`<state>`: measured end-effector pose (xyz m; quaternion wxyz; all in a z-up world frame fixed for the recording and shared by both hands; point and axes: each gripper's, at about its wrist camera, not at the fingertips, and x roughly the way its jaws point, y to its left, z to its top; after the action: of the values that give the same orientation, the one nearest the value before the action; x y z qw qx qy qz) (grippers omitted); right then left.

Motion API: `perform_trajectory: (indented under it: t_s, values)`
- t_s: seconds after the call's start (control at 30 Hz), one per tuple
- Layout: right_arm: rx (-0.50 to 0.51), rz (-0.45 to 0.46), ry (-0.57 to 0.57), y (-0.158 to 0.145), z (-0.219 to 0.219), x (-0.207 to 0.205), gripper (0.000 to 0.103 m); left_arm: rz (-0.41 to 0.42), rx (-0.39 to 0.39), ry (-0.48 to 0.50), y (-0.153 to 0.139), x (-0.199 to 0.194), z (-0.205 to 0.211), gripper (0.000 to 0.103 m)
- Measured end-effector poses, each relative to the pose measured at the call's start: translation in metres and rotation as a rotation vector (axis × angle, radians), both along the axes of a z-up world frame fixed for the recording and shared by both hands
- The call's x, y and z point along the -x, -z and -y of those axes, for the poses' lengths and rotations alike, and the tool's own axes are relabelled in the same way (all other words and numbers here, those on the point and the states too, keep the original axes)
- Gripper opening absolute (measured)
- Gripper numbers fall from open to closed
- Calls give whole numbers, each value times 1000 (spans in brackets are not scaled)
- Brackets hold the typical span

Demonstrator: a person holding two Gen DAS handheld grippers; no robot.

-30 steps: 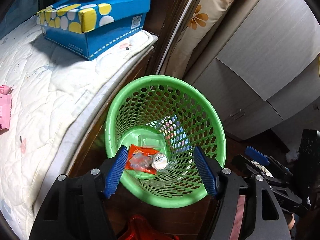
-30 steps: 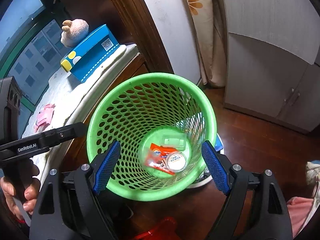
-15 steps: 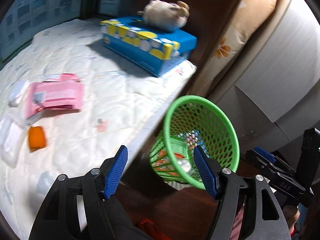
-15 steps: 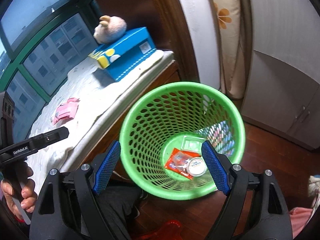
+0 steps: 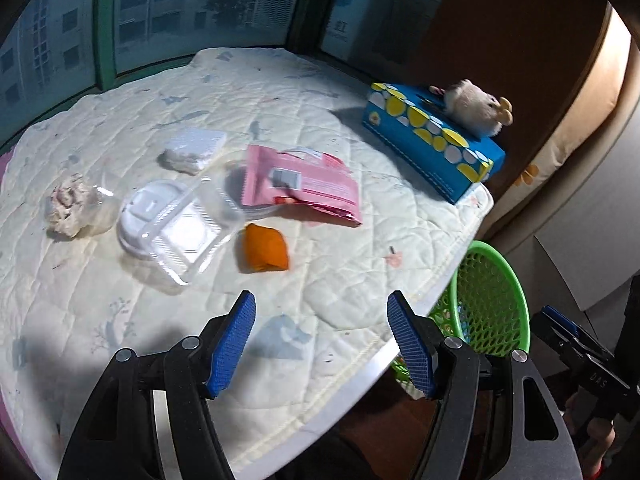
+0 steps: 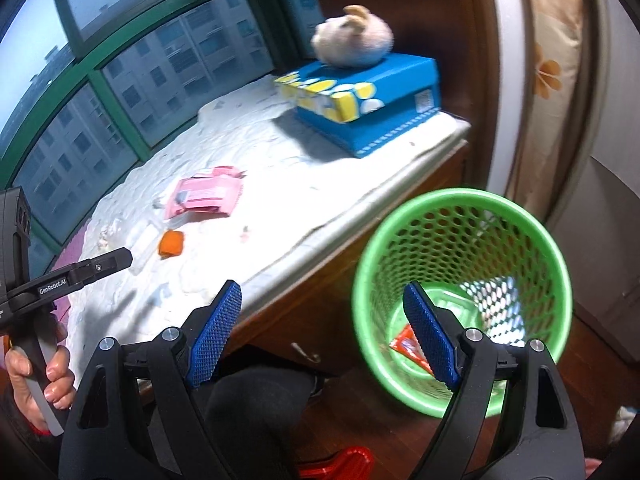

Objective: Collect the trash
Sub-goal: 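Move both open tools back over the mat, then grasp the orange piece with the right tool while the left tool reaches a clear plastic box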

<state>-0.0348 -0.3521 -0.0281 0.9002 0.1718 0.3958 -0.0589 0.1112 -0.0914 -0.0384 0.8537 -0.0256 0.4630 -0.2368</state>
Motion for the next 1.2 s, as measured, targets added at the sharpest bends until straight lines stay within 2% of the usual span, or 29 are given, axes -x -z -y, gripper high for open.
perform_trajectory:
  t_s: [0.27,0.47,0.8,1.0,1.2]
  values:
    - [0,-1,-132,3,-57,-46,82,-10,11,-157,4,-14,-76,66]
    - [27,-18,-227,11,-103,-80,77,-22,15,-212,9,-17,-108,66]
    - [72,-51,-346,37,-165,-136,62,-36,25,-251,17,-18,-139,66]
    - [85,-80,-358,53,-179,-165,54,-53,27,-258,23,-21,-146,66]
    - [121,-105,-362,66,-186,-183,51,-68,44,-261,27,-27,-148,66]
